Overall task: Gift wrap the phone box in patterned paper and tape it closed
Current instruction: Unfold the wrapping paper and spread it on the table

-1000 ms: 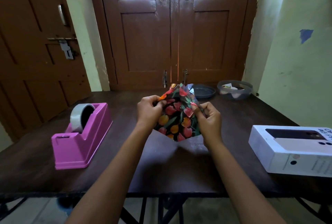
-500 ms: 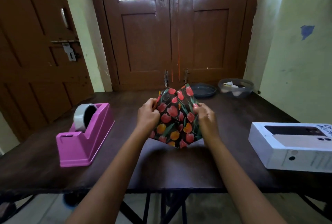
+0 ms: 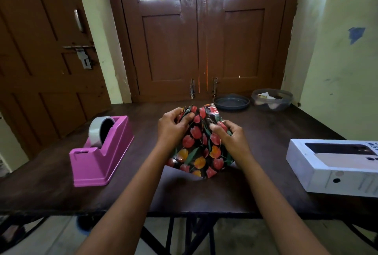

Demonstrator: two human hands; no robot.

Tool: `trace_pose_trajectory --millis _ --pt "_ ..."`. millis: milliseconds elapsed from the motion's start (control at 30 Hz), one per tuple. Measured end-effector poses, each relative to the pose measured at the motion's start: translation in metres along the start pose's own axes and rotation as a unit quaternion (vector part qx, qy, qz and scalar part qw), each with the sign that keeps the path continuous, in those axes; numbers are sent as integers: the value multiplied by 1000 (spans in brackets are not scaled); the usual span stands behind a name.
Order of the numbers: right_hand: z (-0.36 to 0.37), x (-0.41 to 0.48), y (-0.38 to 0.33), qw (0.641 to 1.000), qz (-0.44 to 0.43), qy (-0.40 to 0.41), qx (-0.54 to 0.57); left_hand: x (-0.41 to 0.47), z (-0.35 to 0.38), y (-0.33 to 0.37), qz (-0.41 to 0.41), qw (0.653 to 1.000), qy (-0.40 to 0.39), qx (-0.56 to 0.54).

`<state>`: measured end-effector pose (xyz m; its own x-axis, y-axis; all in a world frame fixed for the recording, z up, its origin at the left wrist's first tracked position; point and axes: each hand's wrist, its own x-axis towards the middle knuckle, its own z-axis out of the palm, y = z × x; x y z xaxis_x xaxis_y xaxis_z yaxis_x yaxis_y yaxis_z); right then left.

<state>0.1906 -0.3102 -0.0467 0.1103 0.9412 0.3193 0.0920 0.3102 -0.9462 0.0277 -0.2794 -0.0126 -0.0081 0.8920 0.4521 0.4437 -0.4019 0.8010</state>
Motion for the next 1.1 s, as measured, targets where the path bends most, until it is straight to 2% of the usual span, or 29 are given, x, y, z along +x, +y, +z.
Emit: trace_pose_trajectory --millis 67,167,267,333,533,633,767,833,933,1000,1100 --pt "2 -3 -1 999 0 -19 30 -1 -4 2 11 999 -18 -24" --pt "2 -1 -2 997 -37 61 4 -2 -9 -1 -10 997 -22 -68" --pt "-6 5 2 986 16 131 100 1 -20 -5 -89 985 24 -144" --pt "-8 8 5 977 51 150 140 5 -29 -7 -136 975 44 -169" --pt "-5 10 4 966 84 156 186 8 -29 -12 -166 967 61 -184" --pt "-9 9 7 970 68 165 164 5 -23 -11 -187 954 61 -227" --pt "-10 8 7 980 -4 199 0 1 -24 -5 -205 944 83 -246" --pt "-9 6 6 971 -49 235 -24 0 -28 -6 -203 943 118 -237" --pt "-7 4 4 946 -125 291 -72 -2 -35 -6 -136 953 179 -202" --pt "-3 3 2 937 -155 301 -88 -8 -37 1 -38 963 195 -180" --pt "7 5 0 958 -158 229 -69 -17 -37 7 151 972 147 -108"
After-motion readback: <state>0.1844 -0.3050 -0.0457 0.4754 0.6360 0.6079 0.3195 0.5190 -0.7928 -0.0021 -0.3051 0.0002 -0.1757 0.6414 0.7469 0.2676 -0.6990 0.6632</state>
